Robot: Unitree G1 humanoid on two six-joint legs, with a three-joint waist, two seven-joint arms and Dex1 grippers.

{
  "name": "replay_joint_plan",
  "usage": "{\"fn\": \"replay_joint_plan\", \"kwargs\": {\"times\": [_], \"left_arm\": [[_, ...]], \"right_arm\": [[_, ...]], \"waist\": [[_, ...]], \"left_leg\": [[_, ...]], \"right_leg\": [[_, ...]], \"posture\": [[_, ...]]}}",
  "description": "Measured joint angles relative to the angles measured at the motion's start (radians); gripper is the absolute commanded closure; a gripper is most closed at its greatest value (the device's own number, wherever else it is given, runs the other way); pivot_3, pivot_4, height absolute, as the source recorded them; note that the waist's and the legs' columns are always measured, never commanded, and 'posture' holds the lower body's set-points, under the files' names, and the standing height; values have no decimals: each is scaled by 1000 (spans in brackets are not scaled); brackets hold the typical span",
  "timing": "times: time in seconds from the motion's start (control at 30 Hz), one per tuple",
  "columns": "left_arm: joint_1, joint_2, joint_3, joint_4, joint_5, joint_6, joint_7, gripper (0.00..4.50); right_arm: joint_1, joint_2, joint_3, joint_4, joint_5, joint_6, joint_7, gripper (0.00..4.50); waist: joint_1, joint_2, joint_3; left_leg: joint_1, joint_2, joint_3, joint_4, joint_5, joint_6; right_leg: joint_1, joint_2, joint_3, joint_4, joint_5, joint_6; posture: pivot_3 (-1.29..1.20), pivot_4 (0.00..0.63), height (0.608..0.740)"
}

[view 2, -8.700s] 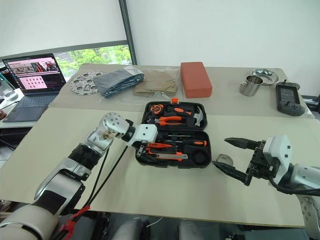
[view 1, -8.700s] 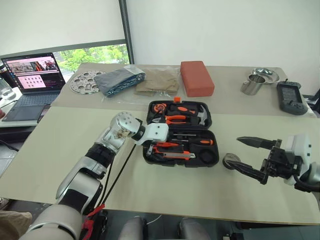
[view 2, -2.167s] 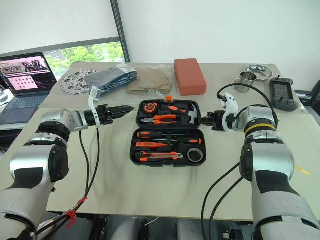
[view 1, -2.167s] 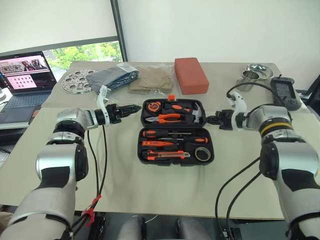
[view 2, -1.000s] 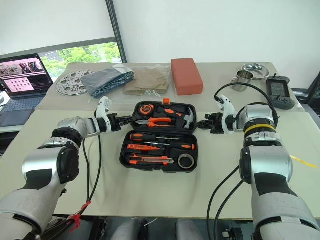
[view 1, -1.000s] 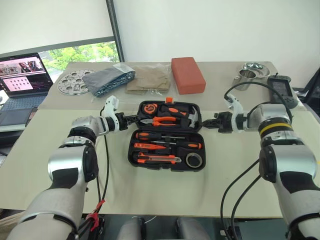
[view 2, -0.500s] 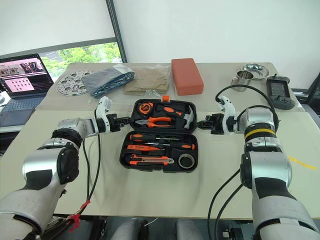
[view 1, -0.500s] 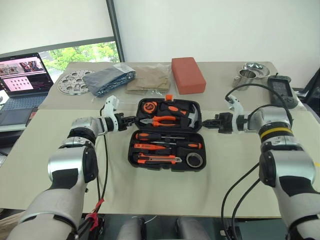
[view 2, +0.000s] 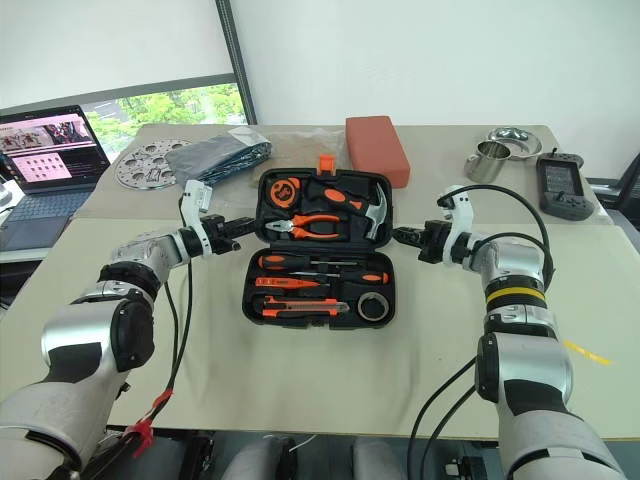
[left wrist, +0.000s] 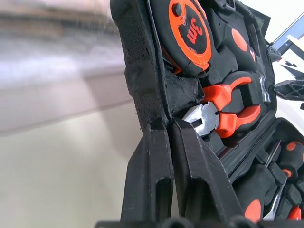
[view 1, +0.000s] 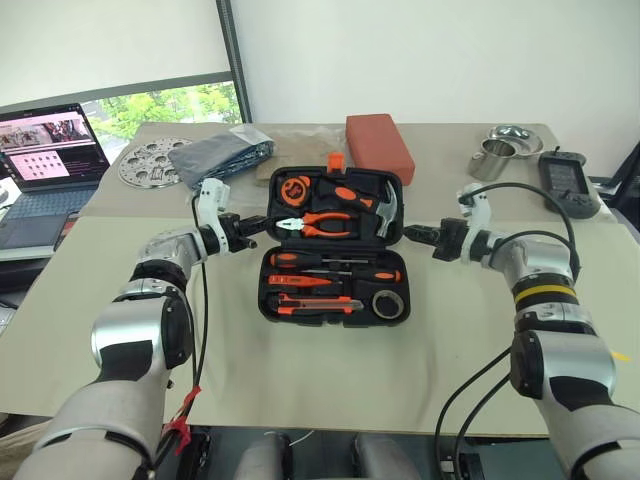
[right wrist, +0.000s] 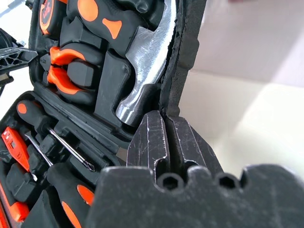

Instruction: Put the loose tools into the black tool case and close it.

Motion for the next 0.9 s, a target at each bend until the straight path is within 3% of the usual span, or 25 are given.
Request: {"fn": "replay_joint_plan", "kwargs": {"times": [0.3, 0.57, 0.9], "left_arm": [[96, 4, -45, -30, 34, -220, -35, 4483], [161, 9, -120, -61, 120, -514, 94, 4483], [199, 9, -140, -61, 144, -688, 167, 4483]], "right_arm": [[145, 40, 12, -104, -13, -271, -6, 4500], [201, 54, 54, -112, -56, -550, -30, 4500], [250, 44, 88, -115, -90, -756, -49, 4500]], "waist": [[12, 0, 0], [13, 0, 0], [14, 0, 0]], "left_leg": [[0, 0, 0, 0, 0, 0], [4, 1, 1, 0, 0, 0], [4, 2, 1, 1, 1, 0]], "right_leg": [[0, 0, 0, 0, 0, 0], [2, 0, 2, 1, 0, 0], [3, 1, 2, 1, 1, -1]], "posture": [[0, 150, 740], [0, 150, 740], [0, 150, 740]]}}
